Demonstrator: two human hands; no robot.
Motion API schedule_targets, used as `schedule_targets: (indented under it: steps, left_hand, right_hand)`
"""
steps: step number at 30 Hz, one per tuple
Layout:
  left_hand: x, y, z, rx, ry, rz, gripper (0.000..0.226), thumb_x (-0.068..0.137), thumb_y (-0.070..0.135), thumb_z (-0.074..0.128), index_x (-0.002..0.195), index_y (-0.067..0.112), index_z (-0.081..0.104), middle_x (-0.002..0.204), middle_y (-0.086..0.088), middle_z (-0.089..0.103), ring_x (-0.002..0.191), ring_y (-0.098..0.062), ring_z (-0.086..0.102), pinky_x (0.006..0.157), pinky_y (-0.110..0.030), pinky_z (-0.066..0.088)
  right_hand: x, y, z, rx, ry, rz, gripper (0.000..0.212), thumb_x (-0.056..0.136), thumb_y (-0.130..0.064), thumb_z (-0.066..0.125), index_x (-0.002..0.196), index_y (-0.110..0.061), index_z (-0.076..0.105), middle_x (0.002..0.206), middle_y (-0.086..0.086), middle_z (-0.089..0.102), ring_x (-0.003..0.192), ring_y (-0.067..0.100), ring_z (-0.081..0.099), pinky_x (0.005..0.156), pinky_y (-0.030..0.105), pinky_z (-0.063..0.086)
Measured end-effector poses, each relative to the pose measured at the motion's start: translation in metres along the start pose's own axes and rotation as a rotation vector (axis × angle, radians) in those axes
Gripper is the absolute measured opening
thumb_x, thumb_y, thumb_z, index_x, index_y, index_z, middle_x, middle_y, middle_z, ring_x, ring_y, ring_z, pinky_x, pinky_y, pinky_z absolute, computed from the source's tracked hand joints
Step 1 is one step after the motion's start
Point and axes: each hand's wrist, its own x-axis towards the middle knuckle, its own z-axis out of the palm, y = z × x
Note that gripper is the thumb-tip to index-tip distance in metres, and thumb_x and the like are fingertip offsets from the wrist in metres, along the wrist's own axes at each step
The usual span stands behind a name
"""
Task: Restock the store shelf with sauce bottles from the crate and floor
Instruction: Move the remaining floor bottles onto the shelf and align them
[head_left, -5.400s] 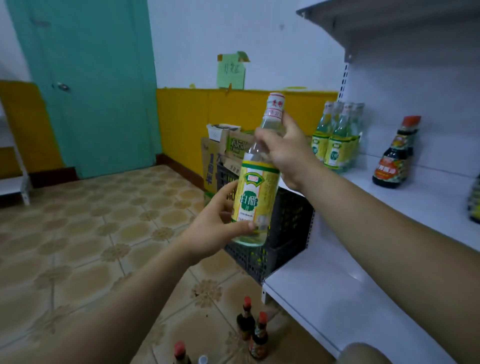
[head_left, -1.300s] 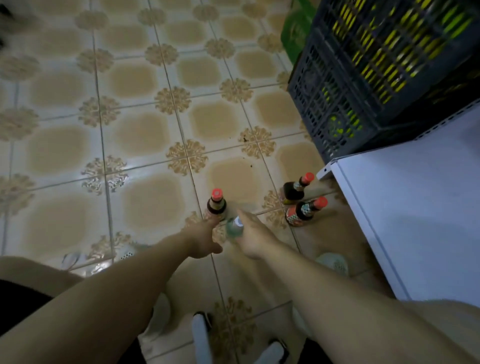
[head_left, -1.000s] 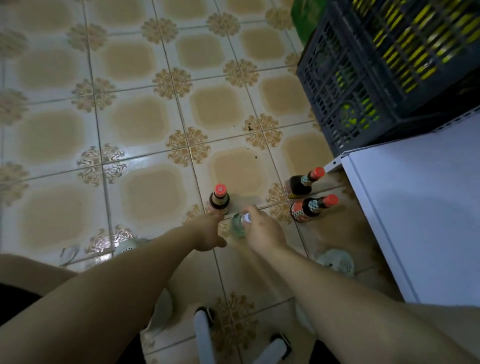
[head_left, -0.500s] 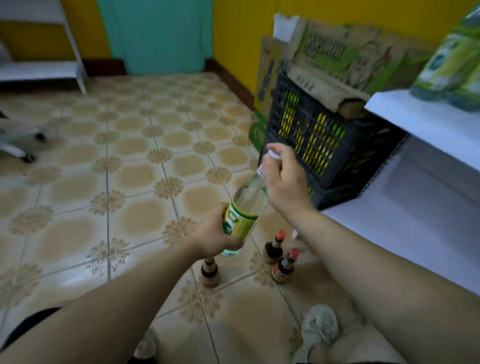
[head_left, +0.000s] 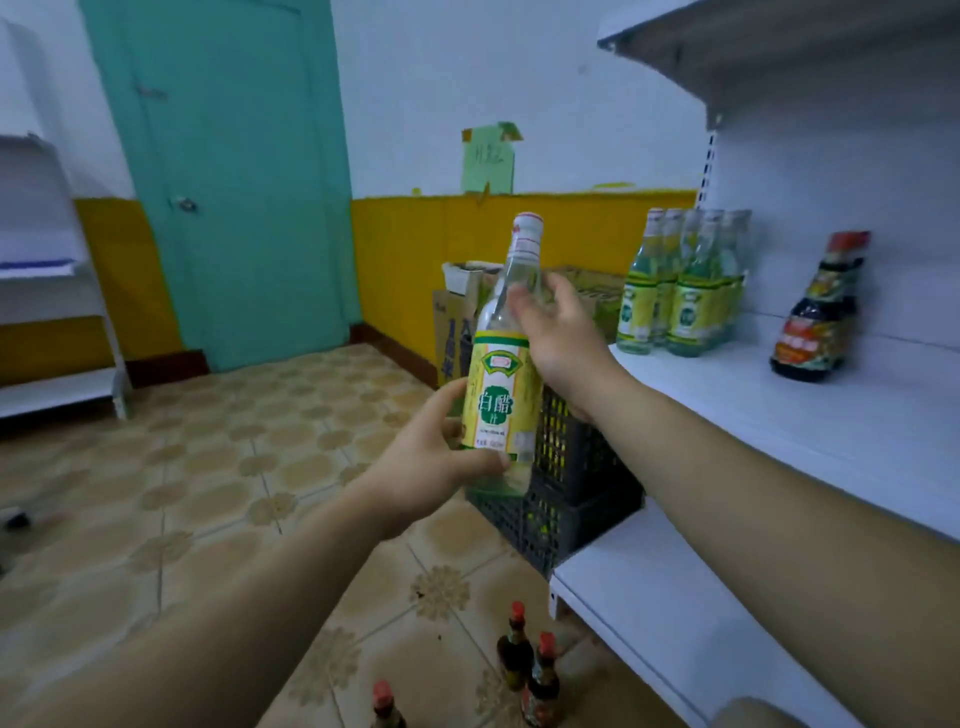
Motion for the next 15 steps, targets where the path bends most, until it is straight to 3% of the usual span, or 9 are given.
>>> schedule_targets:
  steps: [2,4,7,9,12,15]
  left_hand:
    - [0.008,0.011,0.009,-0.003,-0.003,0.04,0.075,0.056,0.014,0.078,0.117,0.045,0.048,0.114,-0.016,0.064,0.101,-0.029,0.066,0.087,-0.045,0.055]
    - [0.017,0.018,0.017,-0.005,-0.025,0.083,0.079,0.056,0.014,0.082,0.124,0.039,0.05,0.11,-0.014,0.066,0.1,-0.028,0.066,0.088,-0.045,0.055]
    - [0.032,0.022,0.033,-0.023,-0.072,0.135,0.07,0.07,-0.003,0.078,0.12,0.038,0.051,0.098,-0.006,0.069,0.093,-0.021,0.068,0.076,-0.032,0.057]
    - [0.04,0.022,0.044,-0.015,-0.106,0.165,0.07,0.071,-0.004,0.077,0.118,0.041,0.052,0.095,-0.005,0.07,0.085,-0.016,0.069,0.071,-0.025,0.055]
    - [0.051,0.024,0.07,0.012,-0.225,0.197,0.071,0.073,-0.003,0.076,0.125,0.038,0.051,0.098,-0.006,0.07,0.092,-0.02,0.068,0.078,-0.029,0.055]
    - [0.06,0.028,0.102,-0.019,-0.343,0.222,0.073,0.078,-0.008,0.07,0.132,0.032,0.042,0.096,-0.004,0.07,0.079,-0.008,0.07,0.065,-0.016,0.052]
  right_hand:
    - [0.0,-0.011,-0.014,-0.009,0.021,-0.016,0.037,0.098,-0.046,0.047,0.132,-0.033,0.039,0.116,-0.013,0.056,0.096,0.009,0.059,0.086,0.035,0.05]
    - [0.0,-0.015,-0.026,-0.035,0.027,0.011,0.066,0.092,-0.054,0.053,0.148,-0.027,0.03,0.132,-0.015,0.049,0.11,0.011,0.057,0.094,0.038,0.049]
    - [-0.006,-0.016,-0.049,-0.142,0.05,0.066,0.098,0.064,-0.074,0.063,0.148,-0.04,0.027,0.143,-0.006,0.049,0.115,0.019,0.061,0.092,0.046,0.054]
    - [-0.012,-0.016,-0.066,-0.17,0.063,0.106,0.091,0.07,-0.068,0.066,0.148,-0.044,0.023,0.142,-0.008,0.049,0.11,0.02,0.064,0.082,0.045,0.058]
    - [-0.022,-0.015,-0.098,-0.151,0.135,0.136,0.077,0.086,-0.048,0.066,0.149,-0.044,0.022,0.135,-0.007,0.055,0.096,0.018,0.069,0.061,0.036,0.058]
    - [-0.037,-0.016,-0.127,-0.215,0.257,0.127,0.065,0.084,-0.049,0.067,0.139,-0.04,0.036,0.123,-0.004,0.064,0.094,0.02,0.071,0.069,0.043,0.06]
